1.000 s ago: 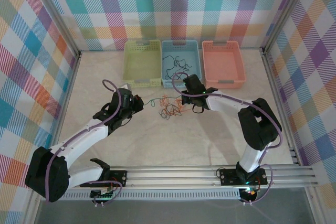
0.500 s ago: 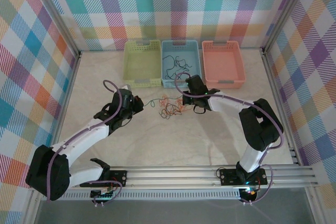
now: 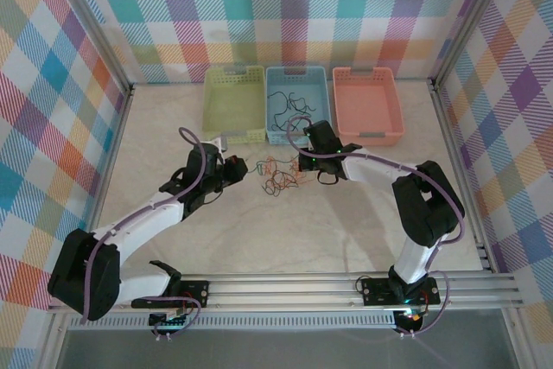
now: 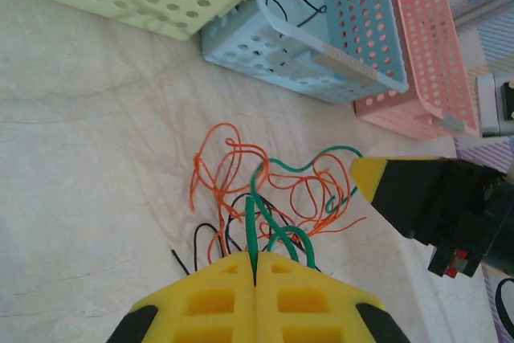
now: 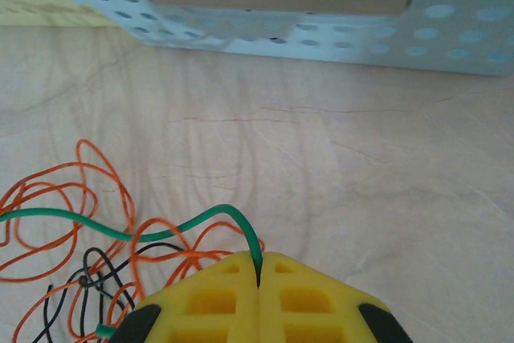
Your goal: Untangle the cables
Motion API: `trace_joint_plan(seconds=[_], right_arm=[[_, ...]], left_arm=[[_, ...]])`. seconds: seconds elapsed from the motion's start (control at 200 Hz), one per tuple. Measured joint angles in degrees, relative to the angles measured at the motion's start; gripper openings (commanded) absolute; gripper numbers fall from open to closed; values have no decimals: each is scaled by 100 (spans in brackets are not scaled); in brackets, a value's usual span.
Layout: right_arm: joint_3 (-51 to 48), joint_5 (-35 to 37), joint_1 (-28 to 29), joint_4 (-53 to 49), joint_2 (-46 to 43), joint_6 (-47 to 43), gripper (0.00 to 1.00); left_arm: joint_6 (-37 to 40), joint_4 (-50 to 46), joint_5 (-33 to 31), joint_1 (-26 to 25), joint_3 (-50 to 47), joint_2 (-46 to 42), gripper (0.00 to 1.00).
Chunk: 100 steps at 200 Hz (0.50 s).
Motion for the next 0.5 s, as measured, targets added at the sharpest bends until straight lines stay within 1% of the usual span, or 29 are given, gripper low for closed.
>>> trace_joint_plan(seconds=[0.12, 0.17, 0.195, 0.23, 0.305, 0.36, 0.41, 0.5], right_arm=[[-15, -107, 13, 28, 0, -96, 0], [-15, -107, 13, 44, 0, -101, 4], [-15, -105, 13, 42, 0, -101, 7], [-15, -105, 13, 42, 0, -103, 14], [-50, -103, 13, 129, -7, -131, 37], [-170, -87, 13, 267, -72, -155, 48], [-352, -68, 13, 387, -208, -153, 53], [-802, -15, 17, 741, -599, -232, 55]], left_arm=[[94, 101, 192, -105, 7, 92, 0], [144, 140, 271, -146, 11, 125, 0], [162, 149, 313, -162, 11, 131, 0], [181, 164, 365, -186, 11, 140, 0], [223, 247, 466, -234, 13, 140, 0], [264, 306, 520, -280, 17, 140, 0], [291, 326, 560, -310, 17, 140, 0], [310, 315, 564, -332, 17, 129, 0]])
